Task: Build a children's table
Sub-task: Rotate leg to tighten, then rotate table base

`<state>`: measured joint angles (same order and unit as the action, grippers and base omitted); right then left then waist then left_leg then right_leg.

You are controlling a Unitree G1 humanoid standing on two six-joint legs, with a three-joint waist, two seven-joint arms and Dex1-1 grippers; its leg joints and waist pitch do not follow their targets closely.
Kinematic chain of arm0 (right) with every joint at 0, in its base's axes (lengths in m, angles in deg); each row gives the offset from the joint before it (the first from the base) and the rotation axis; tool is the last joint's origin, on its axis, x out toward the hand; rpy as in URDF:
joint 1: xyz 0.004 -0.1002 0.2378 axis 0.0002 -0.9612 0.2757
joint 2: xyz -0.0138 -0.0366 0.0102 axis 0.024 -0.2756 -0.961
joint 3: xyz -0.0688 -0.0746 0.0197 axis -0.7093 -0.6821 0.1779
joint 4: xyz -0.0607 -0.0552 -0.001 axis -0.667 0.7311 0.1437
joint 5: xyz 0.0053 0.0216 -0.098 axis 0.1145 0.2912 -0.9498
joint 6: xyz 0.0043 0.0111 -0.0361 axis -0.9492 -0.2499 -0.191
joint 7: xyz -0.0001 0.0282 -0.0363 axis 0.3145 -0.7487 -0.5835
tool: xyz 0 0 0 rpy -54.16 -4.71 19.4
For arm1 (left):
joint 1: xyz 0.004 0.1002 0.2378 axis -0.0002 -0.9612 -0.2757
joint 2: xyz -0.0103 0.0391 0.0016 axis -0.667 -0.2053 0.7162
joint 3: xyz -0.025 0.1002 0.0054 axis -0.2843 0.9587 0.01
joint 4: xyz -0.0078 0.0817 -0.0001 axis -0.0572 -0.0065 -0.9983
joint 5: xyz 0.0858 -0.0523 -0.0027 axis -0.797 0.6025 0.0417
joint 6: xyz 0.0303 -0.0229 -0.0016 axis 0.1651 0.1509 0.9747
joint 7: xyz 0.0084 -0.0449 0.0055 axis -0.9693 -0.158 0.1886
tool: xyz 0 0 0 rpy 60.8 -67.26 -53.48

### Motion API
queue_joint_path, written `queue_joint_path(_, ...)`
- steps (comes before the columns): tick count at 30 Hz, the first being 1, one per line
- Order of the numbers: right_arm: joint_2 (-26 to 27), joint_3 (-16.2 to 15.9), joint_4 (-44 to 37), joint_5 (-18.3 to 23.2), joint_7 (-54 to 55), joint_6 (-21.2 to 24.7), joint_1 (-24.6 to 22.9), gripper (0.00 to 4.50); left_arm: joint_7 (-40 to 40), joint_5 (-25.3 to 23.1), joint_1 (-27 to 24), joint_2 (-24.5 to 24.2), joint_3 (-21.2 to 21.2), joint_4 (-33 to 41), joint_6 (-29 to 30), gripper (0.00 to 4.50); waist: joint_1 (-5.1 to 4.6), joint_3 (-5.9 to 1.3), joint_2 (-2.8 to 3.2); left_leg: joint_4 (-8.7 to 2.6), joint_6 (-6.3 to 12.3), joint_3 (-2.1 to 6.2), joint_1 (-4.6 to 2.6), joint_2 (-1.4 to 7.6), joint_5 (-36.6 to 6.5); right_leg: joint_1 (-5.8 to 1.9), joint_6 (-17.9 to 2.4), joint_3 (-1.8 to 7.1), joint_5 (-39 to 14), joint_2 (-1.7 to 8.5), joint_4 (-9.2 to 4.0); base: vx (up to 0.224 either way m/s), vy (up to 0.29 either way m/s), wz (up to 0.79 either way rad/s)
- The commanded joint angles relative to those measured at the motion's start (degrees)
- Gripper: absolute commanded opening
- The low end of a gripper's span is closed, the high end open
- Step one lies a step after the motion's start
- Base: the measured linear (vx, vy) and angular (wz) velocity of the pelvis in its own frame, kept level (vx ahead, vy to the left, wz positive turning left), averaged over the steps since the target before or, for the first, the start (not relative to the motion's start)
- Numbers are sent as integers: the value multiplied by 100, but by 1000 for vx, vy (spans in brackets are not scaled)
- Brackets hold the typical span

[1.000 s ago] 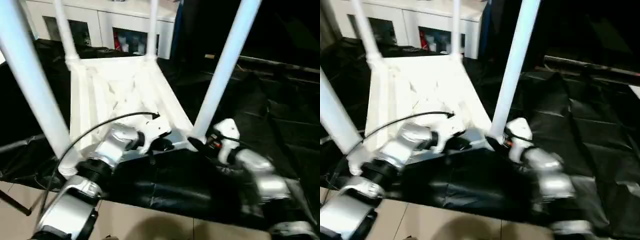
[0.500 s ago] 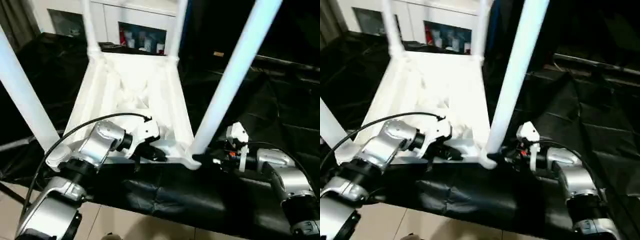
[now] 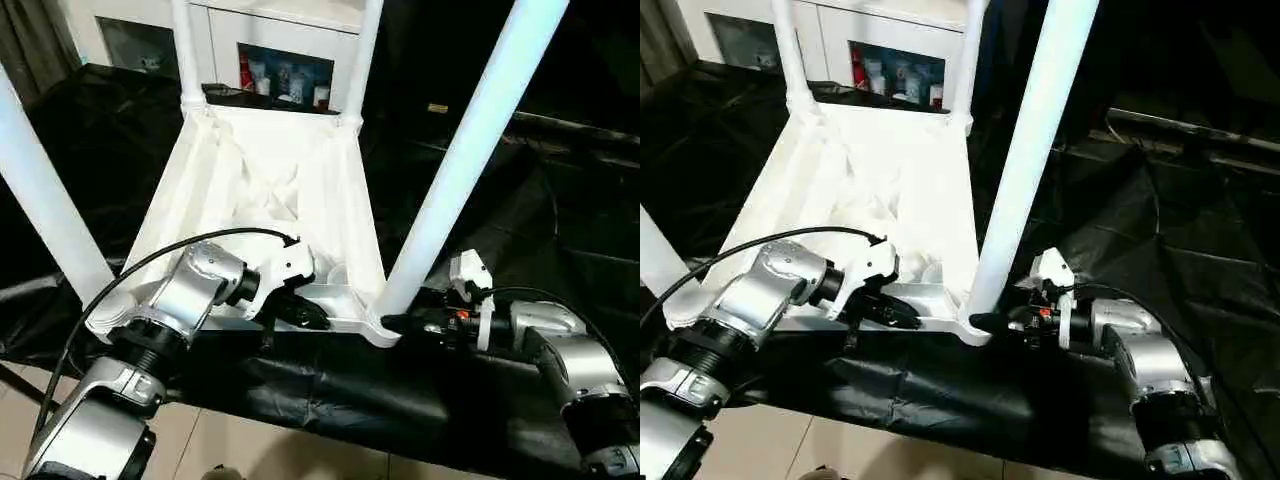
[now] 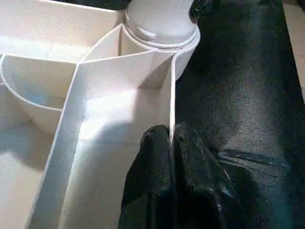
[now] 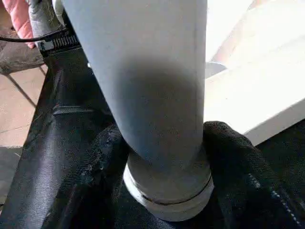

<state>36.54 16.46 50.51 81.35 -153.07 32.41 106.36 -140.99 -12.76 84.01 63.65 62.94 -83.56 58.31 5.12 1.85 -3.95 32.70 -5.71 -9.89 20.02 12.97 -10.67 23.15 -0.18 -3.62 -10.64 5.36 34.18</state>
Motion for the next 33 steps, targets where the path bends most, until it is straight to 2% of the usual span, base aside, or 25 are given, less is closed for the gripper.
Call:
queue_joint_path(1,125,-44,-136,177,51,100,-99,224,238,-28,-57,233,146,-154,-42,0,-14,-301,12,-331,411,-84,-23,26,-769,-326,-1495,187,-201,198,-262,0,0,0)
queue_joint_path(2,143,-38,-142,178,85,102,-110,222,307,-40,-47,258,132,-183,-55,0,-18,-297,16,-332,397,-87,-23,25,-799,-320,-1483,189,-233,196,-266,0,0,0)
queue_joint_path(3,324,25,-145,119,450,64,-187,219,902,-162,46,462,36,-431,-139,0,-13,-267,23,-348,353,-92,-32,29,-974,-294,-1419,193,-479,192,-315,0,0,0)
queue_joint_path(4,398,46,-136,80,608,33,-212,216,1128,-214,82,536,6,-522,-166,0,-3,-257,24,-355,308,-96,-62,38,-1114,-271,-1390,193,-678,205,-342,0,0,0)
queue_joint_path(5,632,124,3,-91,1194,-82,-220,214,1645,-302,175,733,-74,-751,-211,0,-5,-254,8,-358,218,-92,-62,29,-1285,-271,-1287,199,-1047,216,-372,0,0,0)
queue_joint_path(6,758,171,95,-166,1503,-119,-207,209,1869,-333,221,828,-109,-851,-211,0,-14,-243,34,-384,102,-73,-57,23,-1419,-262,-1136,196,-1486,227,-413,0,0,0)
queue_joint_path(7,868,208,186,-226,1762,-148,-191,207,2037,-357,256,907,-129,-924,-215,0,-41,-239,11,-399,31,-55,-30,9,-1524,-266,-935,187,-1929,233,-455,-62,-2,0)
queue_joint_path(9,1224,284,423,-443,2638,-193,-140,206,2512,-407,352,1178,-178,-1090,-143,0,-65,-231,30,-418,-57,-30,-24,-4,-1677,-243,-705,182,-2376,231,-506,-66,-1,-4)
queue_joint_path(10,1313,303,453,-470,2818,-174,-131,205,2603,-416,370,1239,-183,-1119,-129,0,-94,-222,17,-426,-77,-18,-16,-13,-1771,-231,-592,173,-2611,230,-541,-57,0,-4)
queue_joint_path(14,1953,437,713,-636,3992,-152,40,201,3109,-579,450,1602,-109,-1309,-191,0,-191,-212,35,-428,-72,10,-23,-35,-2023,-165,-402,151,-3066,223,-625,0,0,0)
queue_joint_path(15,2178,468,778,-708,4317,-193,115,200,3181,-627,460,1714,-78,-1369,-265,0,-219,-211,40,-439,-87,35,-10,-39,-2079,-175,-355,133,-3189,230,-638,0,0,0)
queue_joint_path(17,2307,357,680,-685,4159,-202,122,200,3154,-635,448,1763,-56,-1372,-302,0,-229,-211,48,-439,-57,47,-18,-39,-2190,-170,-293,110,-3302,235,-677,0,0,0)
queue_joint_path(18,2308,352,677,-687,4154,-205,122,200,3153,-635,449,1763,-56,-1373,-304,0,-235,-218,59,-448,-24,52,-17,-30,-2221,-176,-310,107,-3197,232,-680,0,0,0)
queue_joint_path(19,2318,294,636,-710,4090,-243,117,235,3138,-631,451,1764,-51,-1380,-333,0,-234,-222,61,-455,-10,54,-12,-27,-2204,-184,-328,105,-3102,228,-673,0,0,0)
queue_joint_path(20,2333,254,618,-741,4089,-283,116,235,3149,-635,461,1774,-53,-1406,-363,0,-235,-228,59,-463,3,50,-3,-24,-2164,-196,-354,106,-2990,225,-664,0,0,0)
queue_joint_path(21,2237,173,633,-808,3981,-409,111,256,3102,-639,465,1715,-57,-1425,-397,0,-228,-235,60,-478,36,36,11,-15,-2018,-209,-463,118,-2642,219,-634,0,0,0)
queue_joint_path(26,1714,118,421,-784,3214,-670,15,304,2832,-651,480,1462,-95,-1474,-589,0,-208,-244,61,-469,123,1,19,-5,-1869,-232,-664,150,-2159,211,-583,0,0,0)
queue_joint_path(27,1582,115,345,-753,3024,-675,-32,315,2771,-644,480,1422,-94,-1483,-652,0,-181,-242,49,-450,193,-21,8,-6,-1804,-236,-710,157,-2093,207,-581,0,0,0)
queue_joint_path(29,1285,125,200,-717,2682,-734,-135,321,2692,-634,486,1344,-106,-1505,-722,0,-155,-251,55,-447,240,-27,11,-1,-1711,-237,-741,165,-2064,220,-569,0,0,0)
queue_joint_path(30,1110,140,123,-705,2507,-786,-193,321,2669,-630,492,1302,-120,-1520,-736,0,-139,-261,41,-435,269,-30,27,7,-1616,-262,-743,162,-1994,218,-562,0,0,0)
queue_joint_path(31,761,256,-4,-597,2139,-799,-299,321,2617,-625,509,1213,-148,-1556,-780,0,-109,-259,50,-425,300,-48,0,10,-1594,-237,-780,170,-1941,221,-567,0,0,0)
queue_joint_path(32,717,274,-19,-579,2092,-798,-311,321,2611,-625,512,1202,-151,-1561,-786,0,-109,-259,50,-425,300,-48,0,10,-1594,-237,-780,170,-1941,221,-567,0,0,0)
queue_joint_path(33,536,380,-73,-481,1899,-774,-359,321,2572,-624,520,1155,-160,-1583,-831,0,-93,-278,33,-404,383,-57,21,11,-1405,-270,-884,172,-1592,211,-518,0,0,0)
